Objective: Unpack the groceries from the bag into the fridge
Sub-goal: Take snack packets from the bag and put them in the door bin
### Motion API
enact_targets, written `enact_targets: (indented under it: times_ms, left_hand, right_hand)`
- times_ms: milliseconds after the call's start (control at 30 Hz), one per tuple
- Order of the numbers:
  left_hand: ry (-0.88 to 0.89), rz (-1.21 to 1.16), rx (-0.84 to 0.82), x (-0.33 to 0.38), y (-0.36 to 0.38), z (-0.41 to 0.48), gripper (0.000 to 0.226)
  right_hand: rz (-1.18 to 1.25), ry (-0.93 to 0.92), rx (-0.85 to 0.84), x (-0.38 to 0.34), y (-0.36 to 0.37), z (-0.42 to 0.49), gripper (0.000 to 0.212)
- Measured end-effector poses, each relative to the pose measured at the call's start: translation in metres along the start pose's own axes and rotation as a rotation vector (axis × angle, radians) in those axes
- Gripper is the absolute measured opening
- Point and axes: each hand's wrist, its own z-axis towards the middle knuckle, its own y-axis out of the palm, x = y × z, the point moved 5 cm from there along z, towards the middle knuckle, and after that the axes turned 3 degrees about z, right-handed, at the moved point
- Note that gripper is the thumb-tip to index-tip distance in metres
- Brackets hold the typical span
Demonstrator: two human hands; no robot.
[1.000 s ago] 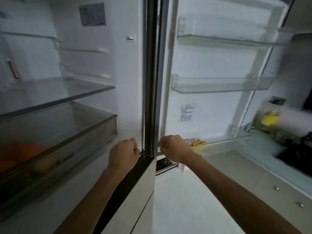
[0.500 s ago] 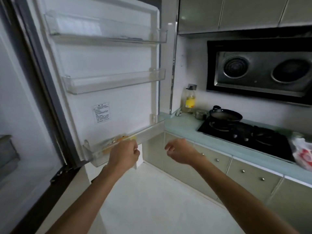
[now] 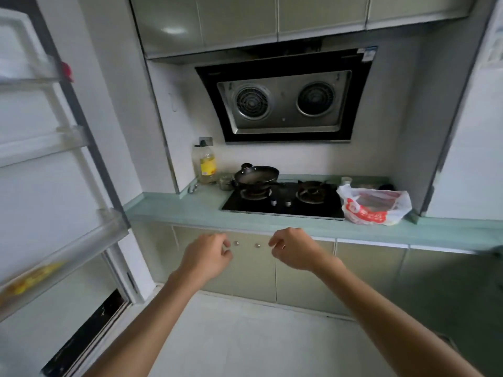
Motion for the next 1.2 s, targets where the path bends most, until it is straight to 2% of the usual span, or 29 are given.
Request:
enact_targets:
  times_ms: [233, 433, 600, 800, 967, 1200]
  left_hand:
    - [0.264, -0.048, -0.142, 0.148, 0.075, 0.052, 0.025]
    - [0.391, -0.099, -0.174, 0.228, 0.119, 0.120, 0.024]
    - [0.477, -0.138, -0.216, 0.276, 0.150, 0.195, 0.026]
    - [0.551, -0.124, -0.343, 0.317, 0.180, 0.294, 0.029]
    - [0.605, -0.164, -0.363, 0.355, 0.205, 0.360, 0.024]
    - [0.632, -0.201, -0.358, 0.409, 0.258, 0.429, 0.026]
  right_hand:
    - [0.007, 0.191, 0.121, 0.126, -0.064, -0.026, 0.028]
    - [-0.011, 0.345, 0.184, 0.216, -0.099, -0.024, 0.034]
    - [-0.006, 0.443, 0.220, 0.275, -0.129, 0.020, 0.036]
    - [-0.039, 0.510, 0.232, 0.323, -0.168, 0.081, 0.034]
    - [-0.062, 0.544, 0.279, 0.366, -0.203, 0.120, 0.035]
    - [-0.049, 0.565, 0.257, 0.460, -0.224, 0.188, 0.031]
